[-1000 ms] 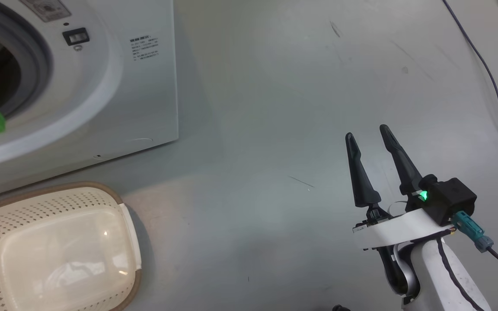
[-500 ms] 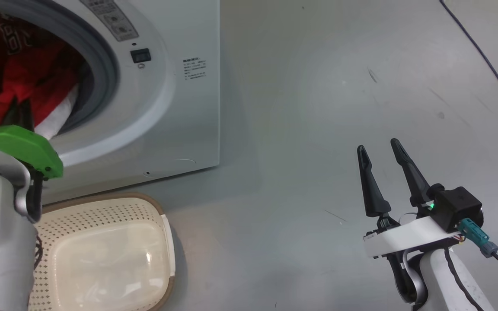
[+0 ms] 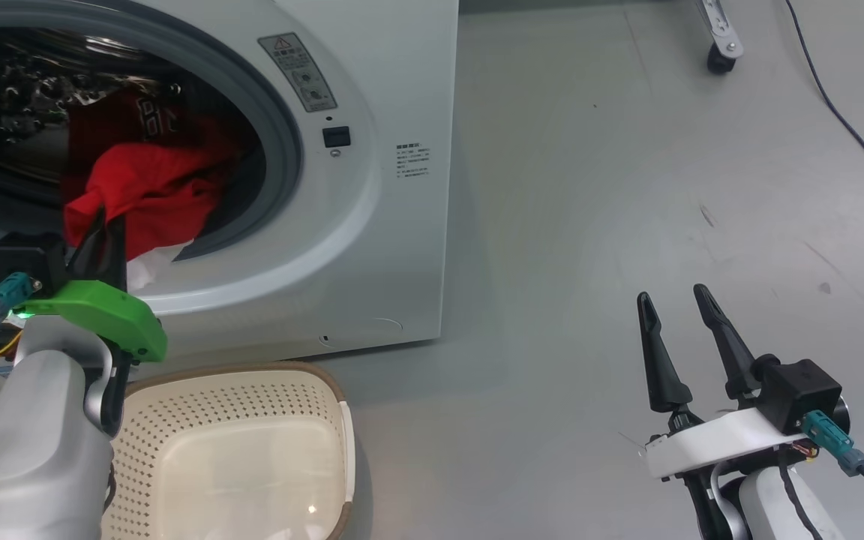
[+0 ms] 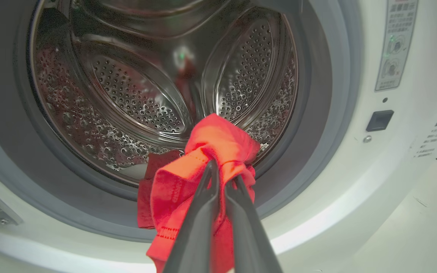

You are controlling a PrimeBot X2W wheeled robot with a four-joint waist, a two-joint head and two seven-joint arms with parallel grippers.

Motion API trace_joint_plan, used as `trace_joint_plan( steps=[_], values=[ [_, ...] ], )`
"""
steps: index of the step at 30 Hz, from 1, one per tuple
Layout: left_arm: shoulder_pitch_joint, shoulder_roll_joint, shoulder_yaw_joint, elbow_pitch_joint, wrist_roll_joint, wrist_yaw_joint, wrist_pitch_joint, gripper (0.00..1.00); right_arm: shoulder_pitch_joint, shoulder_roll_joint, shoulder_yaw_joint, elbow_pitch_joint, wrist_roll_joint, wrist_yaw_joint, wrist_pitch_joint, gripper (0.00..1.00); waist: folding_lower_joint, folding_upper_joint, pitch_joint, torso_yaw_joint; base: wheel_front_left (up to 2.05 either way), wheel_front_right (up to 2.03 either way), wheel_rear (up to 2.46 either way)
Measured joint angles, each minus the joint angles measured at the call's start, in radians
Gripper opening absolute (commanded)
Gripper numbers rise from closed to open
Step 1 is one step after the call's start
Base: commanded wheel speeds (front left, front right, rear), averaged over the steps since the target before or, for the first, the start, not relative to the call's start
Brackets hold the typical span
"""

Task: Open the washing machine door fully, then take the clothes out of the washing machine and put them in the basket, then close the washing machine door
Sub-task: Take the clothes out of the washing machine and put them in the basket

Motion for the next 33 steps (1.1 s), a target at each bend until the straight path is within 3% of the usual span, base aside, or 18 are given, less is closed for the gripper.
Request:
trace_joint_plan(
  steps=[12,23,33],
  values=[
    [0.066,-0.009,0.005,-0.141,0.017,-0.001,-0.014,0.0,0.035,0.001,-0.014,0.003,0.0,0.012,0.0,1.0,0.0,0.0,-0.076,0.074,0.0,0.0,0.0],
    [0.115,-0.011,0.048,-0.401,0.044,-0.005,-0.017,0.0,0.064,0.001,-0.012,0.006,0.0,0.026,0.0,1.0,0.0,0.0,-0.118,0.114,0.0,0.0,0.0],
    [0.277,-0.014,0.023,-0.412,0.05,-0.006,-0.017,0.0,0.072,0.001,-0.009,0.007,0.0,0.034,0.0,1.0,0.0,0.0,-0.12,0.121,0.0,0.0,0.0]
  ],
)
